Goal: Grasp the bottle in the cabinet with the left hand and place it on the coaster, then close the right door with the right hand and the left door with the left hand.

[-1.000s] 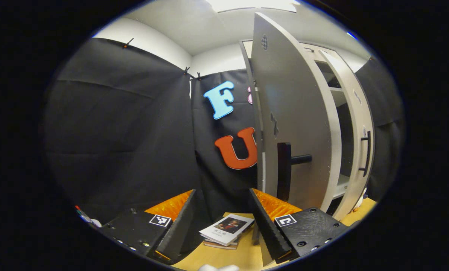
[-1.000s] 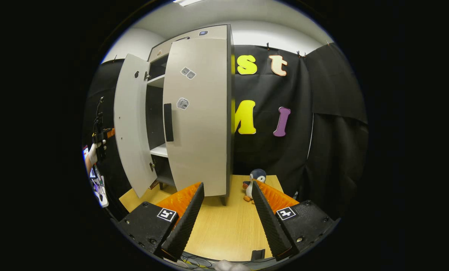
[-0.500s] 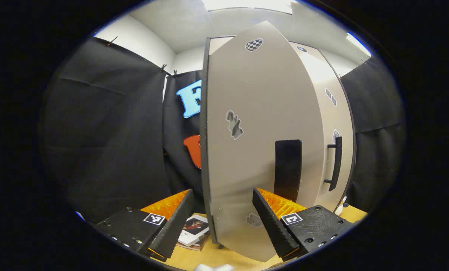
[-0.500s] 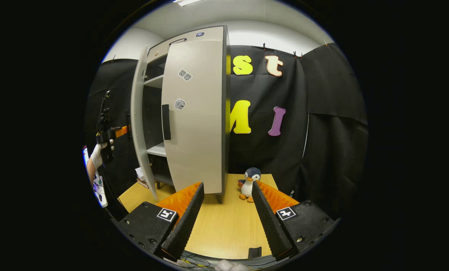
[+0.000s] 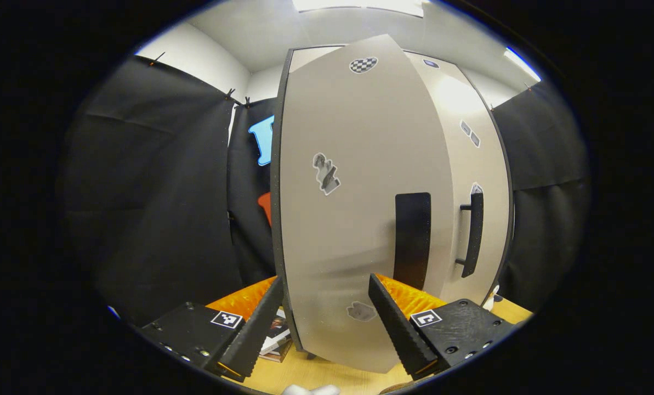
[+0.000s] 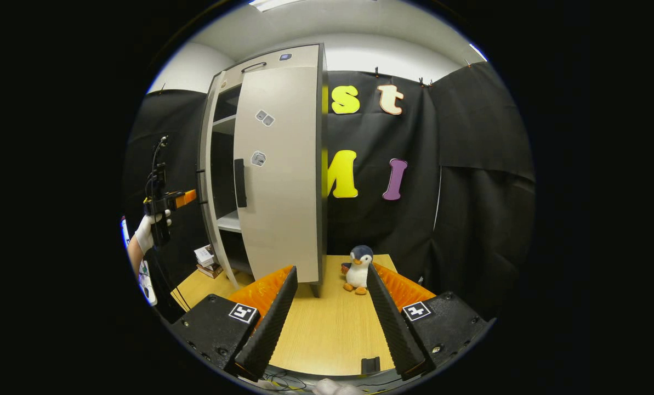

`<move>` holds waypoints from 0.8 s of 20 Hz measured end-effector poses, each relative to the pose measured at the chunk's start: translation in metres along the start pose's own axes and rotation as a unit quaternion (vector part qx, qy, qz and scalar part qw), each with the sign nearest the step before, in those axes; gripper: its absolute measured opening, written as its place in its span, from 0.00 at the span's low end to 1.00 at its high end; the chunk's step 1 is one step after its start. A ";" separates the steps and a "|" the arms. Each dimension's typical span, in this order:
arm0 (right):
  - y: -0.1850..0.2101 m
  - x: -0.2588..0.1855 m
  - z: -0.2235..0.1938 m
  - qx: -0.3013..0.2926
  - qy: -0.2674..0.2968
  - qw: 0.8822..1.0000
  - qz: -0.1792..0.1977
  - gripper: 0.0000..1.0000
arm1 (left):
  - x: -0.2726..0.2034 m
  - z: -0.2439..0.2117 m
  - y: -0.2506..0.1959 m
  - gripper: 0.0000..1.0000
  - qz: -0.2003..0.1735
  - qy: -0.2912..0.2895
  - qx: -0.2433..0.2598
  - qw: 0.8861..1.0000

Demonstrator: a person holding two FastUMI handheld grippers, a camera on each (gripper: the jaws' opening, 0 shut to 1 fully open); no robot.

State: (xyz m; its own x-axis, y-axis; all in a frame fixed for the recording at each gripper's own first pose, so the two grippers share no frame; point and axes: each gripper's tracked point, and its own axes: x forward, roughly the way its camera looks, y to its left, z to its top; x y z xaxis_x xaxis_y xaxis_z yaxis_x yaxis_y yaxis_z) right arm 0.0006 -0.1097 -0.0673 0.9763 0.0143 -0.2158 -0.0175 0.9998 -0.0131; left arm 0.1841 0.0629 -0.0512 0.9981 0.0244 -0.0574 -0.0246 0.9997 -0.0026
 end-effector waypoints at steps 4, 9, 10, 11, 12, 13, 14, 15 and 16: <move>0.013 0.000 0.005 -0.010 -0.007 1.000 0.005 0.79 | -0.025 0.006 0.008 0.95 0.008 -0.005 0.011 1.000; 0.033 -0.002 0.022 -0.014 -0.030 0.999 0.014 0.79 | -0.066 0.021 0.006 0.95 0.007 -0.015 0.024 1.000; 0.037 -0.003 0.025 -0.013 -0.035 0.999 0.015 0.79 | -0.073 0.023 0.004 0.95 0.004 -0.016 0.022 1.000; 0.040 -0.004 0.028 -0.013 -0.041 0.999 0.015 0.79 | -0.081 0.025 0.003 0.95 0.001 -0.016 0.021 1.000; 0.044 -0.004 0.031 -0.014 -0.045 0.999 0.014 0.79 | -0.088 0.026 0.002 0.96 0.000 -0.016 0.019 1.000; 0.047 -0.004 0.032 -0.016 -0.048 0.999 0.013 0.79 | -0.097 0.026 -0.001 0.95 -0.003 -0.016 0.016 1.000; 0.050 -0.004 0.033 -0.017 -0.051 0.998 0.012 0.79 | -0.103 0.026 -0.004 0.95 -0.007 -0.015 0.012 1.000; 0.054 -0.004 0.034 -0.016 -0.054 0.998 0.013 0.79 | -0.110 0.026 -0.007 0.95 -0.010 -0.014 0.010 1.000; 0.057 -0.004 0.034 -0.015 -0.055 0.998 0.013 0.79 | -0.116 0.024 -0.009 0.95 -0.011 -0.014 0.009 1.000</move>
State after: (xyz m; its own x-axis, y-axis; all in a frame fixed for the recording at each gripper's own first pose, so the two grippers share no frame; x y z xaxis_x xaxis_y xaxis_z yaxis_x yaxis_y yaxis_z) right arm 0.0027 -0.0518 -0.0337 0.9931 0.0440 -0.1083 -0.0483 0.9981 -0.0380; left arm 0.0704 0.0512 -0.0202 0.9996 0.0021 -0.0292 -0.0017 0.9999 0.0146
